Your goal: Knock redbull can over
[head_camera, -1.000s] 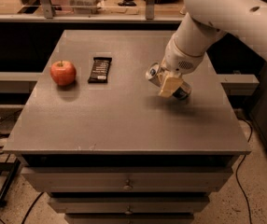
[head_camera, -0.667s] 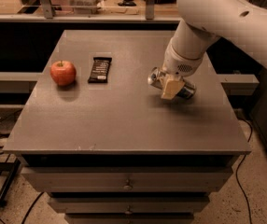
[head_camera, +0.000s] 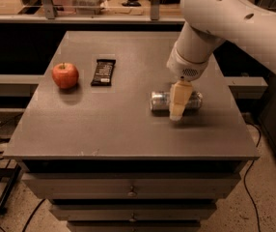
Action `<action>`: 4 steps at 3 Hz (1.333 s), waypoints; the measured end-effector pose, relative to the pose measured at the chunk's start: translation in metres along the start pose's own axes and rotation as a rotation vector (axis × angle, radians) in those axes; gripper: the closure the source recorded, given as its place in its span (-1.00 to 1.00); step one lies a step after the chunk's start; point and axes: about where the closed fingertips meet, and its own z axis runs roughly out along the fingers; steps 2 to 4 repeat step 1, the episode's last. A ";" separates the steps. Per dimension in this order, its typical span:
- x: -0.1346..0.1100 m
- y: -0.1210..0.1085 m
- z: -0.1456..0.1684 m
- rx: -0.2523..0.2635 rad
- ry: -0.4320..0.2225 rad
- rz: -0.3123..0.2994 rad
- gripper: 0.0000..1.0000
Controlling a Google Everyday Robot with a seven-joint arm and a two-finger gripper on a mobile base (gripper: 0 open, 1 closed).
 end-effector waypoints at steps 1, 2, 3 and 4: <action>0.000 0.000 0.000 0.000 0.000 0.000 -1.00; 0.000 0.000 0.000 0.000 0.000 0.000 -1.00; 0.000 0.000 0.000 0.000 0.000 0.000 -1.00; 0.000 0.000 0.000 0.000 0.000 0.000 -1.00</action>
Offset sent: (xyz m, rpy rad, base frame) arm 0.0000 0.0000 0.0000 0.0000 0.0000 0.0000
